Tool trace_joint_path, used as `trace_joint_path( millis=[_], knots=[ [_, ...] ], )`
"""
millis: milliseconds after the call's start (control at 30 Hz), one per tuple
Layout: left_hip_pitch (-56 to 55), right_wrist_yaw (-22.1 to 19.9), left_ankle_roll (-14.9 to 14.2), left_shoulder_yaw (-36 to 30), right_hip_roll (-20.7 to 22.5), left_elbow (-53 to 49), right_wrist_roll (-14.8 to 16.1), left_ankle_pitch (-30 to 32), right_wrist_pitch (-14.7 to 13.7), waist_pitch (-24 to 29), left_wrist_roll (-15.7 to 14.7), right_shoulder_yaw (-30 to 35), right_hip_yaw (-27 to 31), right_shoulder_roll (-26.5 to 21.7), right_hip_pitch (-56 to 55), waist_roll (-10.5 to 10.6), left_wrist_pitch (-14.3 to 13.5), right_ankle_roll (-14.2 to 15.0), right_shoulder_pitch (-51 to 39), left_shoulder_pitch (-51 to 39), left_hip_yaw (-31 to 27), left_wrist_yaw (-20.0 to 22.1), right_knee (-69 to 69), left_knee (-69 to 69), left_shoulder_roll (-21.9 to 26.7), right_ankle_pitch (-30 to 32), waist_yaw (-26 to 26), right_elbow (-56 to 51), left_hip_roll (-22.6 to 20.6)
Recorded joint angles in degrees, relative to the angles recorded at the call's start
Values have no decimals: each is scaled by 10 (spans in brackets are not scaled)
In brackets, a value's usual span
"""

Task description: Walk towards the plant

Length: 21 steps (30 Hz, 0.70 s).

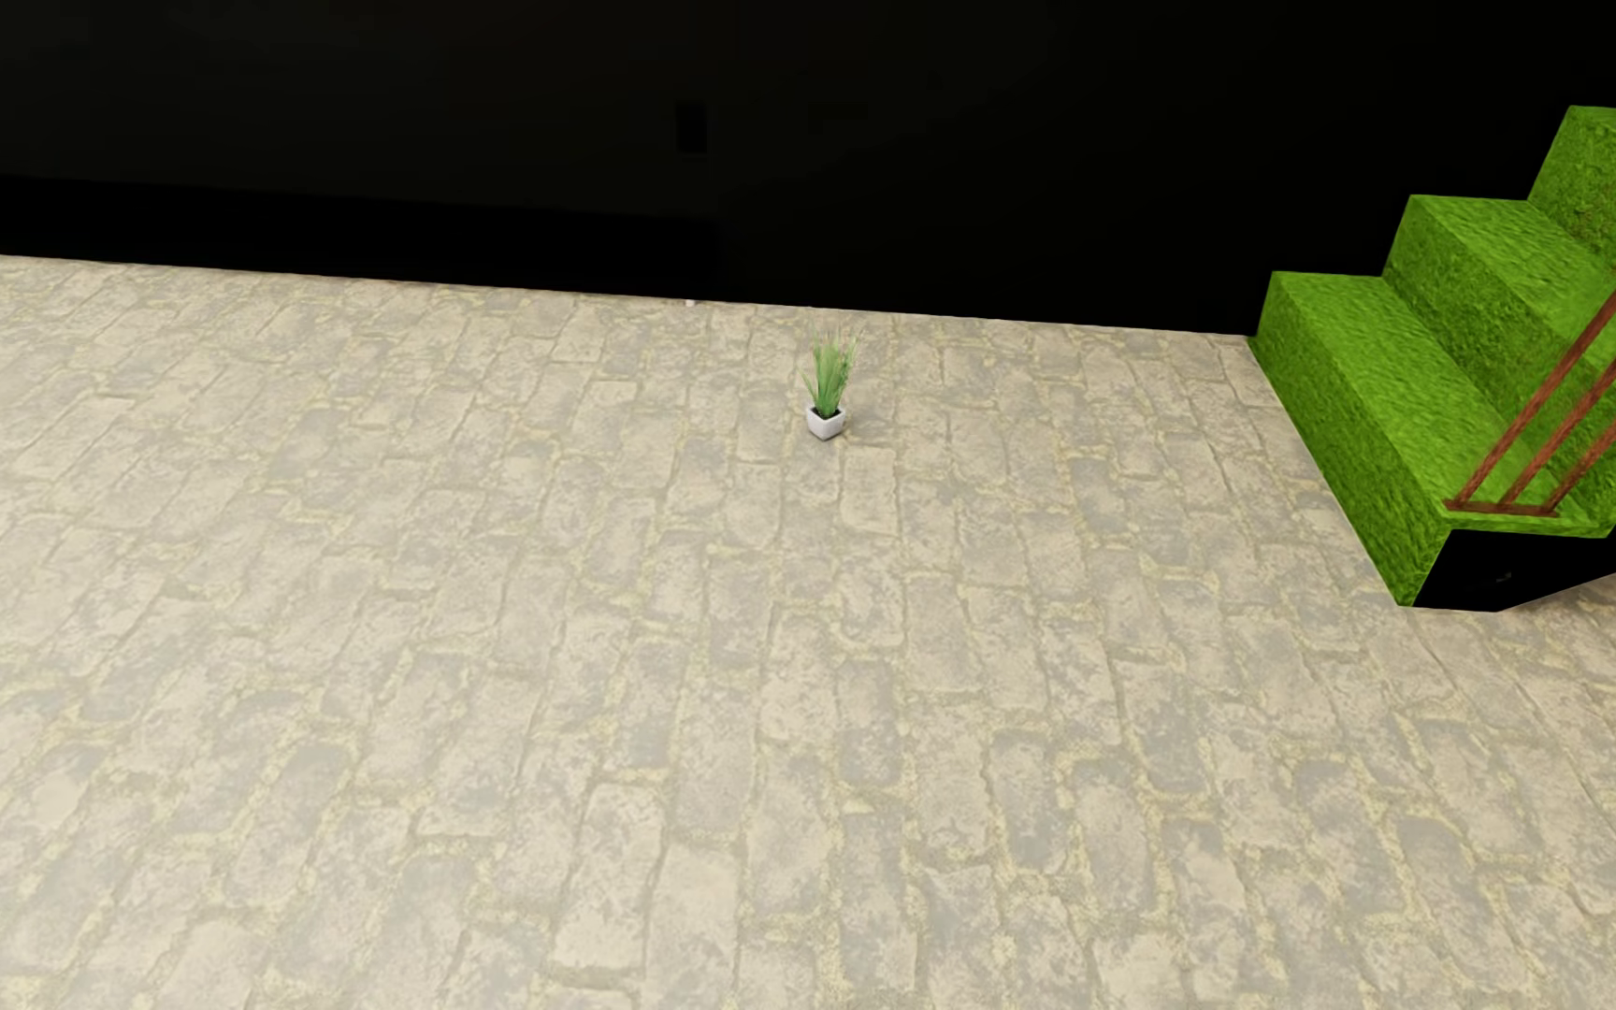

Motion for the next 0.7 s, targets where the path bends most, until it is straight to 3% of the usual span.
trace_joint_path(
  millis=[33,67,133,200,233,267,300,333,367,400,433,467,500,533,567,600,633,667,700],
  knots=[
    [64,0,0,24,12,-41,0,-41,0,0,0,41,0,3,-54,7,0,0,7,-21,0,0,32,-32,4,-93,-32,52,-6],
    [126,0,0,34,39,-64,0,-82,0,1,0,57,0,2,-94,28,0,0,30,-51,0,0,17,-56,2,-142,-76,84,9],
    [216,0,0,74,60,-149,0,-161,0,-3,0,88,0,-7,-166,51,0,0,72,-110,0,0,-133,-102,12,-144,-158,129,41],
    [273,0,0,144,45,-215,0,-217,0,-14,0,80,0,-13,-202,64,0,0,114,-172,0,0,-362,-132,11,-128,-226,150,60],
    [289,0,0,167,40,-248,0,-249,0,-23,0,85,0,-14,-215,62,0,0,127,-203,0,0,-456,-139,16,-72,-237,161,59],
    [302,0,0,190,34,-265,0,-276,0,-34,0,88,0,-15,-238,64,0,0,143,-227,0,0,-672,-134,18,115,-239,162,71],
    [323,0,0,207,34,-296,0,-291,0,-37,0,92,0,-15,-258,65,0,0,155,-241,0,0,-705,-127,26,103,-243,164,82],
    [346,0,0,231,35,-320,0,-289,0,-34,0,90,0,-13,-286,64,0,0,164,-241,0,0,-489,-111,26,-59,-246,167,87],
    [363,0,0,255,32,-342,0,-275,0,-44,0,114,0,-15,-296,61,0,0,165,-220,0,0,-433,-80,19,-46,-256,174,91],
    [371,0,0,256,36,-324,0,-224,0,-49,0,85,0,-11,-299,73,0,0,171,-208,0,0,-370,-29,10,-12,-269,182,109],
    [375,0,0,256,63,-288,0,-127,0,-45,0,82,0,-14,-275,92,0,0,168,-182,0,0,-318,45,-11,-22,-263,192,132],
    [340,0,0,219,85,-252,0,-39,0,-42,0,56,0,-16,-240,93,0,0,159,-158,0,0,-316,151,-19,-60,-263,178,137],
    [267,0,0,176,107,-214,0,2,0,-42,0,33,0,-7,-206,96,0,0,147,-151,0,0,-326,291,-24,-66,-272,164,143],
    [214,0,0,140,124,-66,0,-4,0,-33,0,13,0,-3,-156,95,0,0,129,-175,0,0,-349,400,-28,-62,-265,133,134],
    [166,0,0,124,130,-32,0,-18,0,-30,0,3,0,5,-115,86,0,0,109,-161,0,0,-371,446,-28,-83,-247,101,128],
    [134,0,0,87,133,2,0,-16,0,-16,0,-9,0,8,-60,79,0,0,88,-142,0,0,-397,445,-28,-88,-204,64,114],
    [92,0,0,118,113,10,0,-13,0,-20,0,-18,0,14,-31,62,0,0,69,-107,0,0,-410,383,-33,-89,-187,19,149],
    [59,0,0,195,120,-2,0,48,0,-14,0,-33,0,15,1,66,0,0,61,-62,0,0,-438,265,-38,-73,-123,-32,138],
    [48,0,0,35,116,45,0,100,0,-22,0,-31,0,6,38,63,0,0,40,-71,0,0,-472,104,-24,-44,-132,-71,139]
  ],
)
